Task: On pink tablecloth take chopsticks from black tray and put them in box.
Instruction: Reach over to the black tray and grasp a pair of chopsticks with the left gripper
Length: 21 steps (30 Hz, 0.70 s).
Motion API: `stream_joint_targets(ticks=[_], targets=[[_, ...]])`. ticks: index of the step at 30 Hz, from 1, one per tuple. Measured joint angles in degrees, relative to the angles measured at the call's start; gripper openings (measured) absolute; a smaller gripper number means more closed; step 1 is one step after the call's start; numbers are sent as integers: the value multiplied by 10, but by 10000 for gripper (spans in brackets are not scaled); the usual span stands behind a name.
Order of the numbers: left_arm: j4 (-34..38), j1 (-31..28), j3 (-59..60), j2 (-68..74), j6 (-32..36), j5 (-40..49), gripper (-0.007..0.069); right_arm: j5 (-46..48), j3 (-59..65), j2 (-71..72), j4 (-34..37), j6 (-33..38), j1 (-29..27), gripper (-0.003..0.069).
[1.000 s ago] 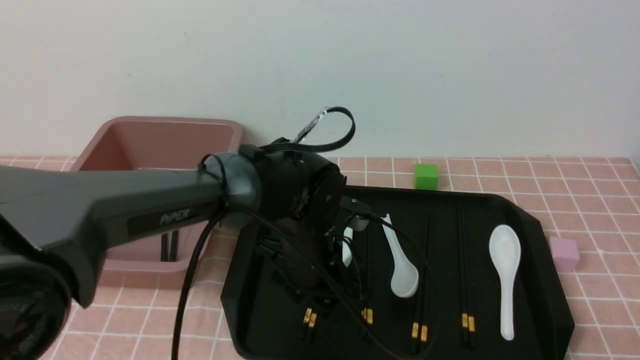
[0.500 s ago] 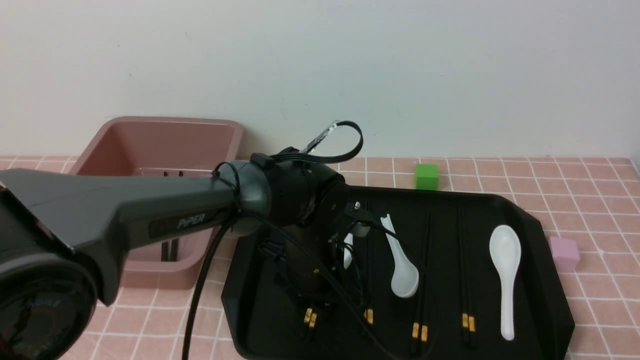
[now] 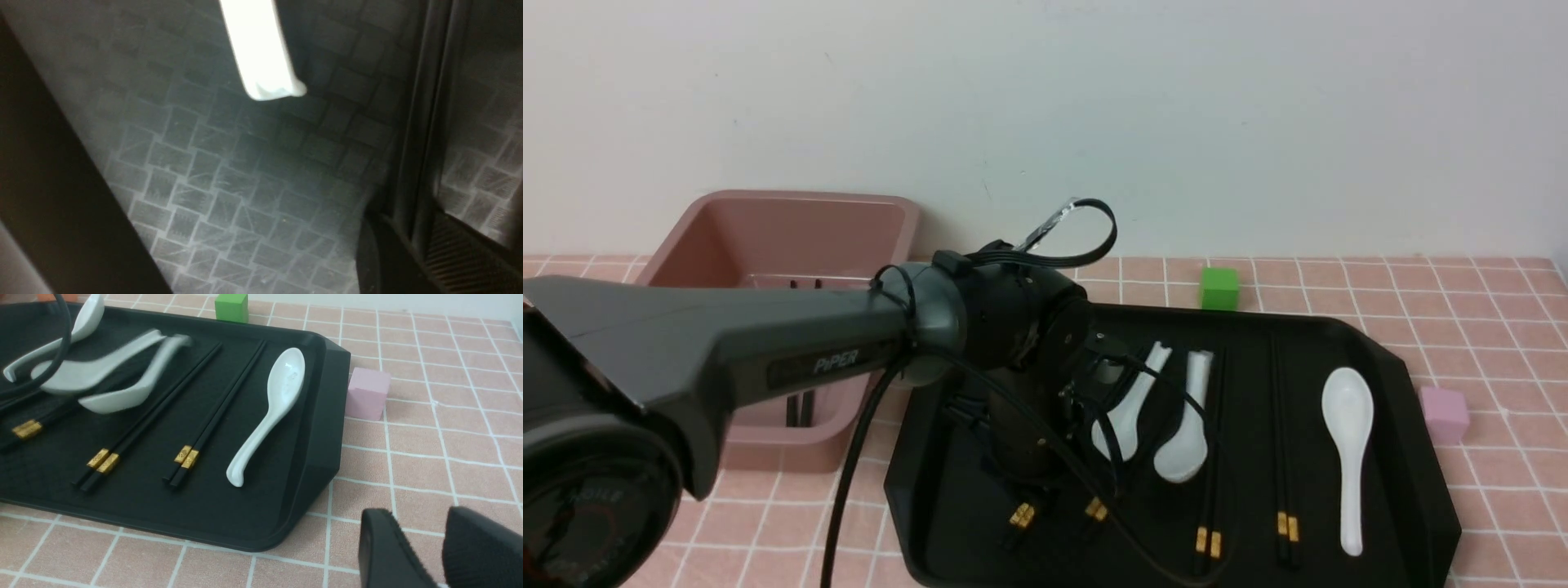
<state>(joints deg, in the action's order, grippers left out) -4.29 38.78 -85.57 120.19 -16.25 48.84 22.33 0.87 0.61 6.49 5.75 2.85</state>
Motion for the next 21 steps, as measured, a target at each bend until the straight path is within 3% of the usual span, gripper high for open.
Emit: stream_joint_targets(ticks=[13, 21], targets=[[-20, 0, 2, -25, -45, 1, 123, 0, 0, 0, 0, 0, 0, 240], [0, 0, 3, -169, -42, 11, 123, 0, 0, 0, 0, 0, 0, 240]])
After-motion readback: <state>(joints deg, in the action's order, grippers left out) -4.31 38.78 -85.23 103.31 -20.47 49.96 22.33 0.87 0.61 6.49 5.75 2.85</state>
